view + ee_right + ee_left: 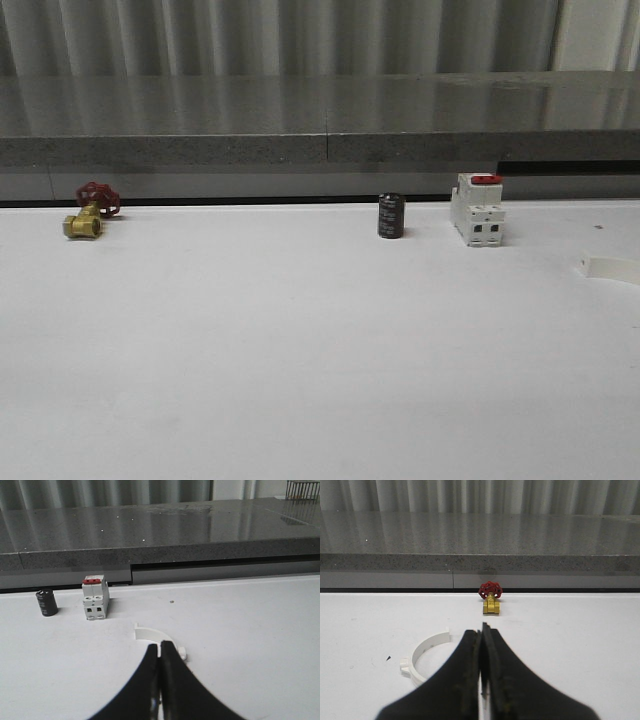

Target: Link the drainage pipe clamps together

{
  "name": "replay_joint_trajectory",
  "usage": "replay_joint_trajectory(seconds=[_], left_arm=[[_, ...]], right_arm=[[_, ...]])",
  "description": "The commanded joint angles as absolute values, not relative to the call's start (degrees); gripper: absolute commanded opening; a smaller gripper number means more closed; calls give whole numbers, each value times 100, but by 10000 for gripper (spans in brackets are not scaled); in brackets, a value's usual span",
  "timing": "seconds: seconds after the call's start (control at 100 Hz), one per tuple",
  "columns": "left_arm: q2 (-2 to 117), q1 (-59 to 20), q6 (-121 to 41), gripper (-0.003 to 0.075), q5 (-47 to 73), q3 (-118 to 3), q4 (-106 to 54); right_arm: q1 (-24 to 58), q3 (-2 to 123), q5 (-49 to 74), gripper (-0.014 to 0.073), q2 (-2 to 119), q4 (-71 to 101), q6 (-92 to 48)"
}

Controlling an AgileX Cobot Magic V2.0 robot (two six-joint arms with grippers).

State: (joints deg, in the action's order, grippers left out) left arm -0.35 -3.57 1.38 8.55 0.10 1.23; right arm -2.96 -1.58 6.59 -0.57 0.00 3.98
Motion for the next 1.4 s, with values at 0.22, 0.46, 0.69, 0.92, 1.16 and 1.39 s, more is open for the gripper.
replay_joint_trajectory(seconds=[0.22, 0.46, 0.69, 0.92, 1.16, 1.39], left_arm=[[-181, -389, 146, -21, 326, 261, 115], [-181, -389, 146, -21, 386, -115, 115], [290, -389, 146, -21, 1362, -1062, 115], [1390, -389, 146, -20, 2032, -1887, 115], [2880, -389, 146, 176, 2502, -2651, 362], [4324, -389, 146, 522, 2486, -3335, 581]], right_arm=[[-292, -61, 233, -67, -171, 0, 362], [-292, -61, 233, -67, -171, 0, 362], [-292, -61, 233, -67, -171, 0, 362], [-292, -61, 233, -67, -171, 0, 362], [-292, -61, 233, -67, -171, 0, 362], [-292, -61, 233, -67, -171, 0, 362]])
